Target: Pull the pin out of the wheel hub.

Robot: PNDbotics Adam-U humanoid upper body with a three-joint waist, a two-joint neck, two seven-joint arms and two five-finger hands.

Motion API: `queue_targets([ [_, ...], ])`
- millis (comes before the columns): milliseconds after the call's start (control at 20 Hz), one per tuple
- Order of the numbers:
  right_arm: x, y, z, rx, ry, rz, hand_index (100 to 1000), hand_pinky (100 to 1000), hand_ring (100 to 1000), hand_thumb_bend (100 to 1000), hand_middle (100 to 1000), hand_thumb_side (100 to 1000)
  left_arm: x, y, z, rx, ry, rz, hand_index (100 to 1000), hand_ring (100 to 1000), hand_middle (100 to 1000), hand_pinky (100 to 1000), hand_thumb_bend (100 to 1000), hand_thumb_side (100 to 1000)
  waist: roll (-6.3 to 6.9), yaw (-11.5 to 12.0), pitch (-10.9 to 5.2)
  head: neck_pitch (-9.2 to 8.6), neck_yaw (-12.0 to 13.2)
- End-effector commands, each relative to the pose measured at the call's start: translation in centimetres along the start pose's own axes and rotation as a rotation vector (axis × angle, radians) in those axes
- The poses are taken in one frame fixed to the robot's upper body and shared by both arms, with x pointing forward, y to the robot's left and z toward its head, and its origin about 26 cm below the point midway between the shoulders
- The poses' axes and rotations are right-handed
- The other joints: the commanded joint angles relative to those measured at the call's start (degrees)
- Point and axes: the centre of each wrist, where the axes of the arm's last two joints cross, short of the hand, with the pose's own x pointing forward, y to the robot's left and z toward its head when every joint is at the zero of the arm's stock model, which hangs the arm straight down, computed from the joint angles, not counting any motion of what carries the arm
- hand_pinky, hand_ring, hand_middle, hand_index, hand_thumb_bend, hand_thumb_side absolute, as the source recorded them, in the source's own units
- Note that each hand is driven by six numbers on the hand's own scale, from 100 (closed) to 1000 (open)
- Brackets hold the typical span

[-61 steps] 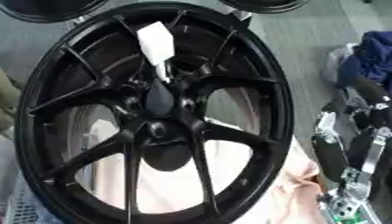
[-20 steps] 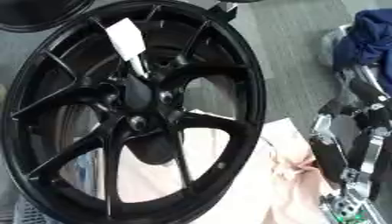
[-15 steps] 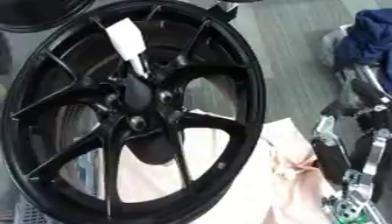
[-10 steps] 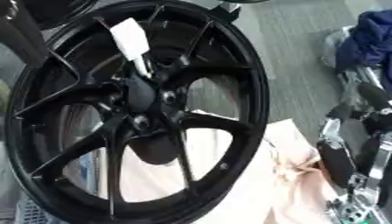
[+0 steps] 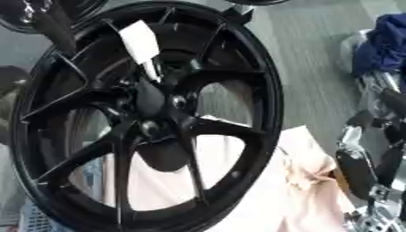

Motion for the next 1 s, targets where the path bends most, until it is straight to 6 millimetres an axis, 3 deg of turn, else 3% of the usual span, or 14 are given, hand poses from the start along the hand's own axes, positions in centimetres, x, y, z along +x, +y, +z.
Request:
queue_targets([
  [50,0.3,0.1,-0.3,-0.017,-0.017,-0.027,774,511,813,100,764,404,-1.3,0.8,0.3,0.010,0.031,-0.024,848,813,761,846,161,324,-0.10,-0.2,-0.71,-0.92,0.0],
  [200,0.4,0.3,-0.4,-0.018,-0.017,-0.036,774,510,813,100,764,410,-2.4,0.8,-0.3,0.019,0.025,-0.016,850,827,772,860,204,249,-0.09,-0.6,-0.39,-1.45,-0.6],
  [400,0.5,0.6,-0.4,-0.023,-0.015,-0.048,774,509,812,100,764,419,-3.2,1.2,-0.7,0.043,0.017,-0.007,859,829,773,864,199,214,-0.02,-1.2,0.06,-2.23,-1.1],
  [600,0.6,0.9,-0.4,-0.026,-0.011,-0.058,774,508,812,100,764,424,-3.8,1.5,-1.1,0.052,0.022,-0.006,869,831,781,865,212,230,0.06,-2.0,0.55,-2.70,-2.0],
  [1000,0.8,1.4,-0.6,-0.037,-0.009,-0.080,773,506,812,100,764,439,-5.1,1.1,-1.8,0.040,0.065,0.001,882,837,791,869,242,292,0.36,-3.0,1.33,-3.43,-1.0],
])
